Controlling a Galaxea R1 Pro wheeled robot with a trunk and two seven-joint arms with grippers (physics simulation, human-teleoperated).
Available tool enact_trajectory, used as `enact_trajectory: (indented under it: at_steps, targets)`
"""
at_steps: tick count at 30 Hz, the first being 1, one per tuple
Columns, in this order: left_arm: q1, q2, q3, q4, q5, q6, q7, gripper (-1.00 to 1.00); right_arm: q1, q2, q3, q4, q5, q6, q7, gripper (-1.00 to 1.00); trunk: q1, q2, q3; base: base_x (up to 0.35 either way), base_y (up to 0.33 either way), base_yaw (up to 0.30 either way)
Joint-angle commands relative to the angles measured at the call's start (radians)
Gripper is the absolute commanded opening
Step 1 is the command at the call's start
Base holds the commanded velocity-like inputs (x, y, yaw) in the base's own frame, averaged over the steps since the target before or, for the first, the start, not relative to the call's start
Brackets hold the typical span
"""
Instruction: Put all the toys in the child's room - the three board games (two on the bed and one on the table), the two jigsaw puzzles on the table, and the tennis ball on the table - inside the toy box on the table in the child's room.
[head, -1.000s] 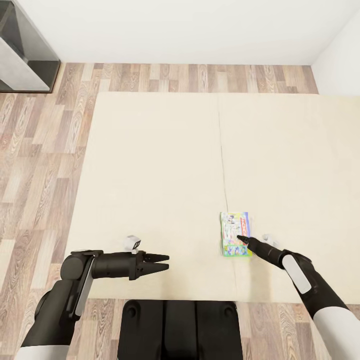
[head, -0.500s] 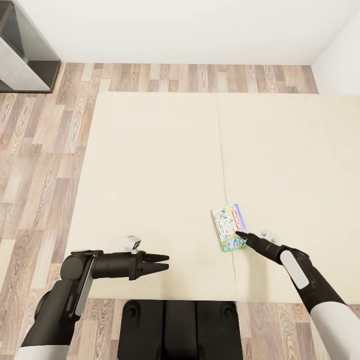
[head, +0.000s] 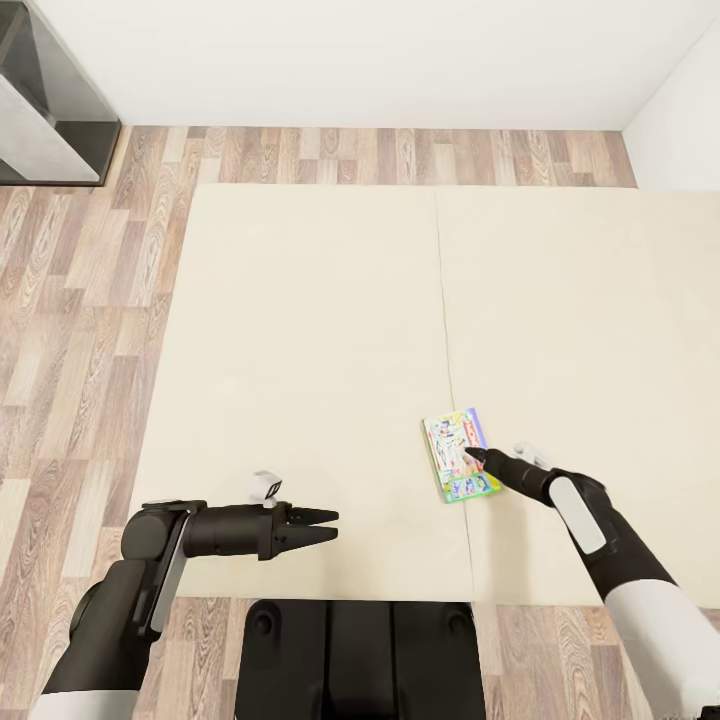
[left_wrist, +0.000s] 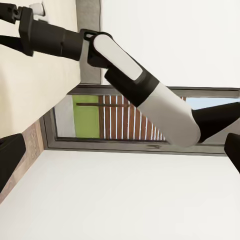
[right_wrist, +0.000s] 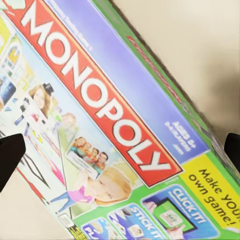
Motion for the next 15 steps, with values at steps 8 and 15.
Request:
enact_trajectory:
  at_steps: [8,15]
  targets:
    - [0.000,0.000,0.000,0.000,-0.001,0.011,-0.004,1.00,-0.030,0.015,0.001,0.000,0.005,0.013,-0.012,1.00,0.001,-0.001,-0.001,0.000,0.000,0.000]
    - [0.000,0.001,0.000,0.000,-0.001,0.011,-0.004,1.00,-0.064,0.023,0.002,0.004,0.058,0.013,-0.012,1.00,0.001,-0.001,-0.001,0.000,0.000,0.000]
